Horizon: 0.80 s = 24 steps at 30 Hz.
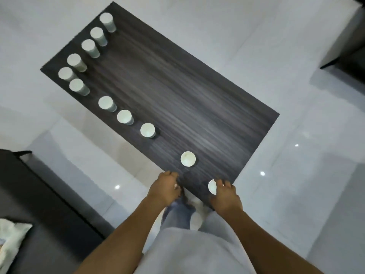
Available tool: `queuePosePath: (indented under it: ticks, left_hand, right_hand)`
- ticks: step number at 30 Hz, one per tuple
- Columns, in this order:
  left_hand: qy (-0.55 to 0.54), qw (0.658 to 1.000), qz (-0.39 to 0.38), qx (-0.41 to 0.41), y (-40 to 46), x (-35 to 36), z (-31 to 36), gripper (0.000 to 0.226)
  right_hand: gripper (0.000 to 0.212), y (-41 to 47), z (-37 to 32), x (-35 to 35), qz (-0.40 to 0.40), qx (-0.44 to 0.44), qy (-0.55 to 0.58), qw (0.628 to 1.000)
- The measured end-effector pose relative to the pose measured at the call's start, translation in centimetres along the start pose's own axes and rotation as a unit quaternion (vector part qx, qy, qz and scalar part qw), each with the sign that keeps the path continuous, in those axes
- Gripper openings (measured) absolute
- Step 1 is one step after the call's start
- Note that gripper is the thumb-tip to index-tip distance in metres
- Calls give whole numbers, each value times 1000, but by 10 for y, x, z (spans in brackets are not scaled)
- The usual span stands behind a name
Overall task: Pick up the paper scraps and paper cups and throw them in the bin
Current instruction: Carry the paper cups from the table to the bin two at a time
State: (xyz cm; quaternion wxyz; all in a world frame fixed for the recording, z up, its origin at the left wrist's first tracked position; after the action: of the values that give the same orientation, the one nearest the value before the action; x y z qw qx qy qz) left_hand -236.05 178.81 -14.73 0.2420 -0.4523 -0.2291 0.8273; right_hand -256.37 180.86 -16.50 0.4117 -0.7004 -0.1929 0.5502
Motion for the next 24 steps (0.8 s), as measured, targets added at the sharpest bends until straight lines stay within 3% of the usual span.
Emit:
queuePosePath:
  ticks: [8,13,19,24]
  left_hand:
    - [108,989,-5,105,67,16,-5,37]
    - [194,966,-16,169,114,50,-7,51]
    - [211,963,-26,166,165,93,-25,81]
    - [208,965,-7,157,177,109,-35,72]
  right_hand:
    - [58,34,16,25,48,74,78,993]
    - [62,74,31,62,79,98,107,986]
    - [80,114,37,115,67,77,126,987]
    - [66,121,34,129,85,60,145,984]
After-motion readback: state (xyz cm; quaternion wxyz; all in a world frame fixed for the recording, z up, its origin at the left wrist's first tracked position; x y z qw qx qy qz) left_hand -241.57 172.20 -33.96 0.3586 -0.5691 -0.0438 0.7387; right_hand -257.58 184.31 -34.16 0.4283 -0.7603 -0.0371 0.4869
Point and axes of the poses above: each hand's wrist, its own y-axis towards the middle knuckle, its own x-axis out of the palm, z = x × y, the point moved 5 cm from there along y, towards the middle knuckle, and after that the axes turned 9 degrees about x, right-handed, at the moved point
